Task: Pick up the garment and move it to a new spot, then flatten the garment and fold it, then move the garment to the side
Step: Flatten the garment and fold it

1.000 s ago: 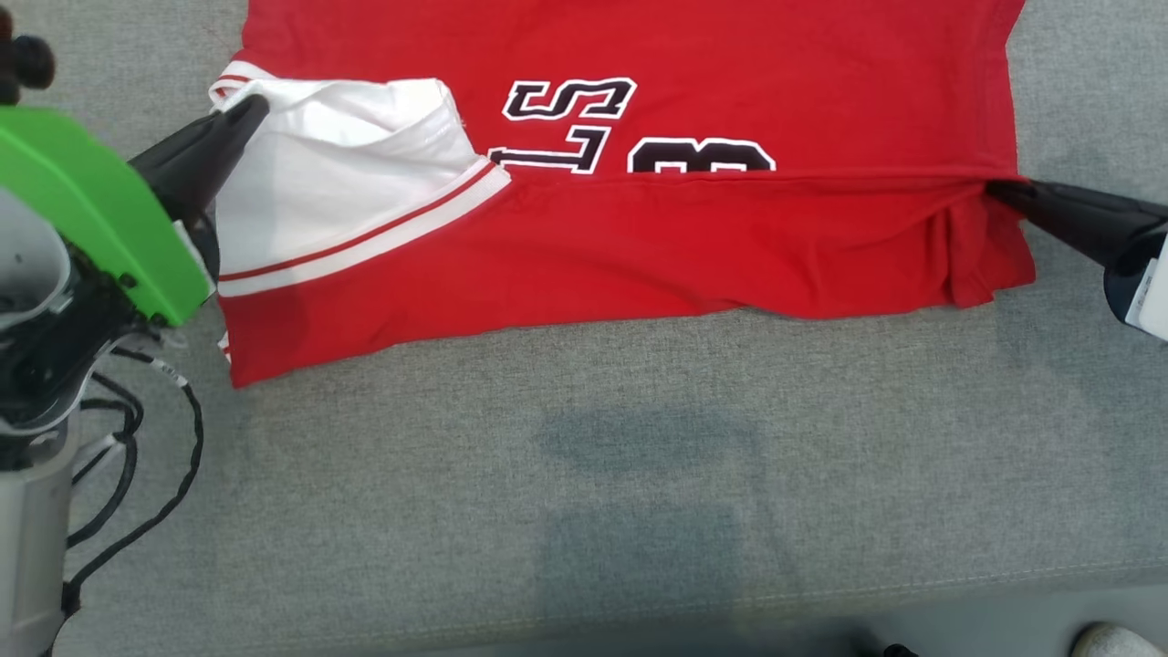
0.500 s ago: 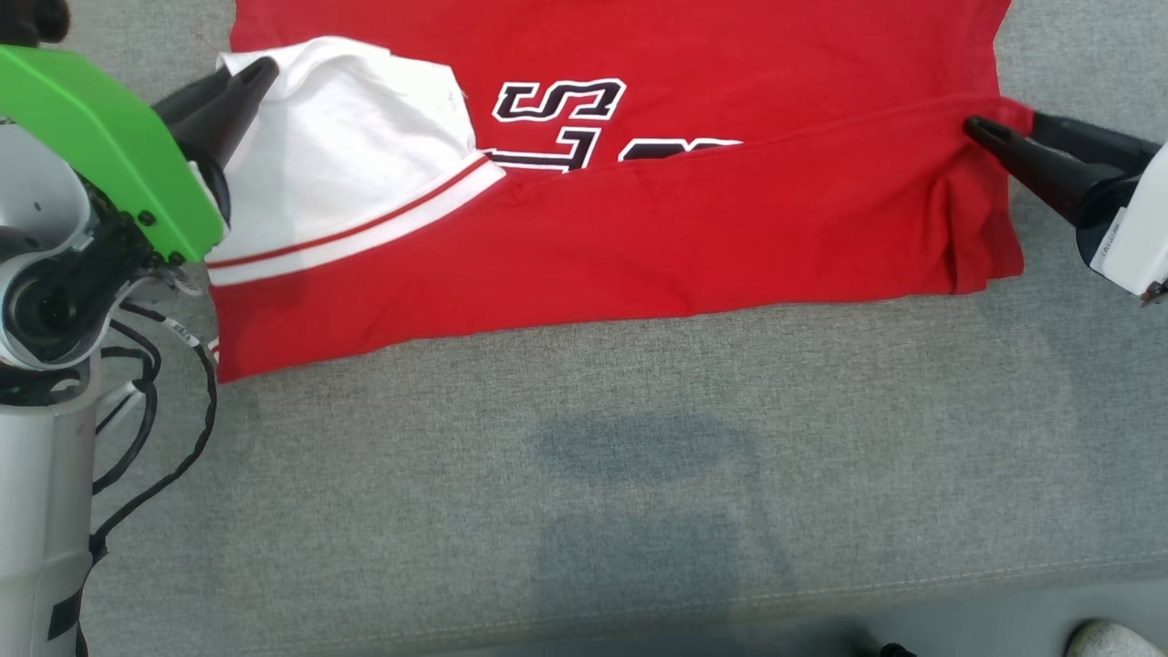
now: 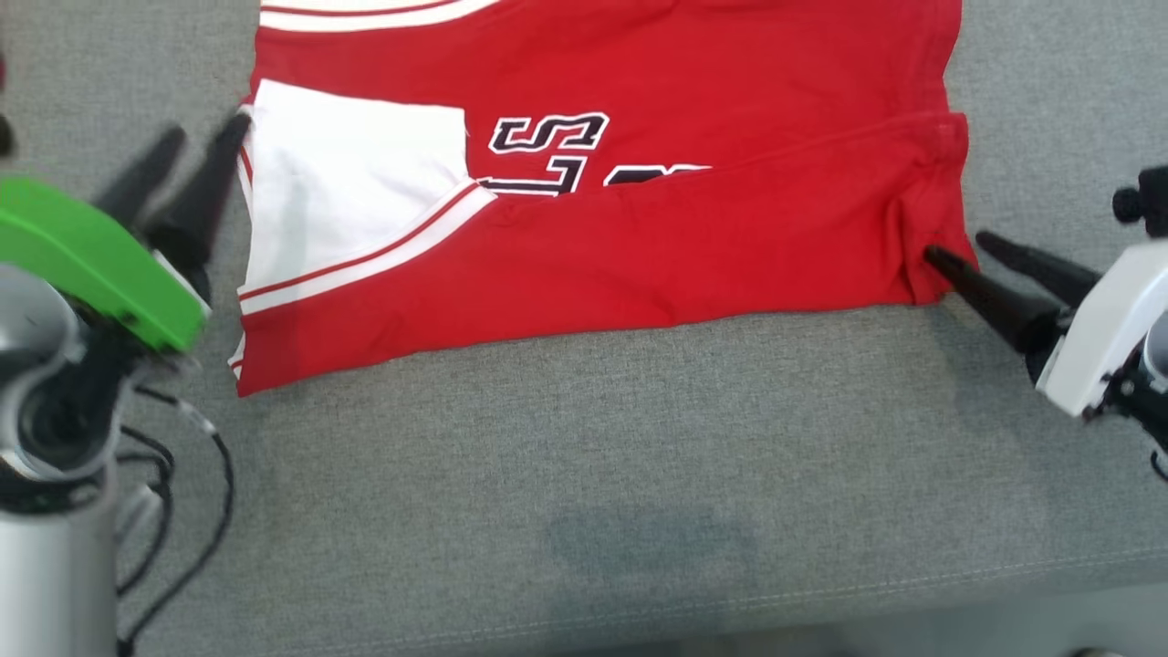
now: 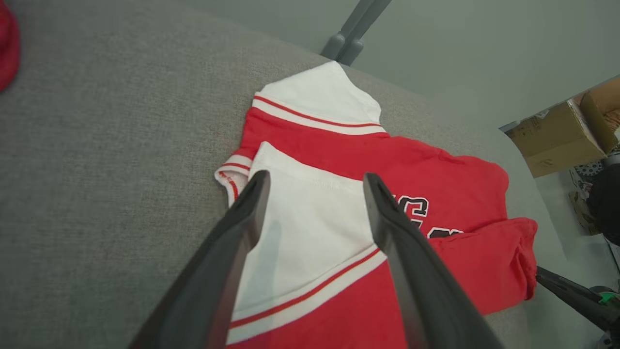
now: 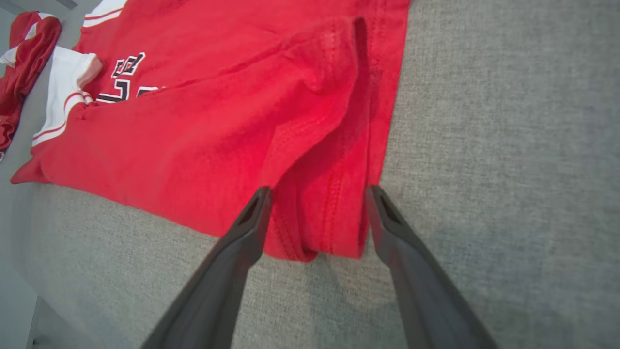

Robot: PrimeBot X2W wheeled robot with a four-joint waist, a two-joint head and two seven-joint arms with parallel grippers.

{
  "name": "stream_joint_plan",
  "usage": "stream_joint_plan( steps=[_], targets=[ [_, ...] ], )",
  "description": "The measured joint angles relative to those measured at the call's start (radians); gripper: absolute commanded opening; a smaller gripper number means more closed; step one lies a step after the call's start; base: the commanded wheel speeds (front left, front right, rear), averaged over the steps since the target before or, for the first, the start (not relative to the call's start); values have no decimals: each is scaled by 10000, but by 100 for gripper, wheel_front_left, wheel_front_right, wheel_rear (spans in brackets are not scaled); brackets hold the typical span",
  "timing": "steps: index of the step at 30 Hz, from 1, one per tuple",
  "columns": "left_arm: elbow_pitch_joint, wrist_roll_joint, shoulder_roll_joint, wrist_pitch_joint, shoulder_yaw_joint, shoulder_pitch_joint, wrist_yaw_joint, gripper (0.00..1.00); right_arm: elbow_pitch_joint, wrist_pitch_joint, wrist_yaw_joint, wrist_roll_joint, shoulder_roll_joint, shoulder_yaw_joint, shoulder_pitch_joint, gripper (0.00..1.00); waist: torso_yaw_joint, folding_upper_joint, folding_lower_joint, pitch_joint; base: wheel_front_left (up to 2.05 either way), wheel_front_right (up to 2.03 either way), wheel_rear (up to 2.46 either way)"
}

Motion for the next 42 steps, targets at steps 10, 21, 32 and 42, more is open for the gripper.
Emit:
stream_joint_plan(
  steps=[10, 21, 32, 42],
  targets=[
    [42, -485, -941, -564, -167, 1962, 0, 100, 410, -1012, 0, 82, 428, -142, 1230, 100, 257, 0, 0, -429, 0, 0, 0],
    [48, -539, -1156, -1041, 52, 2955, -6, 100, 372, -1764, 0, -314, 533, -247, 1253, 100, 242, 0, -1, -588, 0, 0, 0],
    [-15, -642, -1216, -1041, -274, 3176, -117, 100, 752, -2161, -23, -393, 585, -355, 1505, 100, 236, 0, 0, -566, 0, 0, 0],
    [25, -424, -1035, -1035, -299, 3319, -117, 100, 961, -2278, -25, -393, 786, -255, 1433, 100, 322, 0, 0, -412, 0, 0, 0]
  ],
)
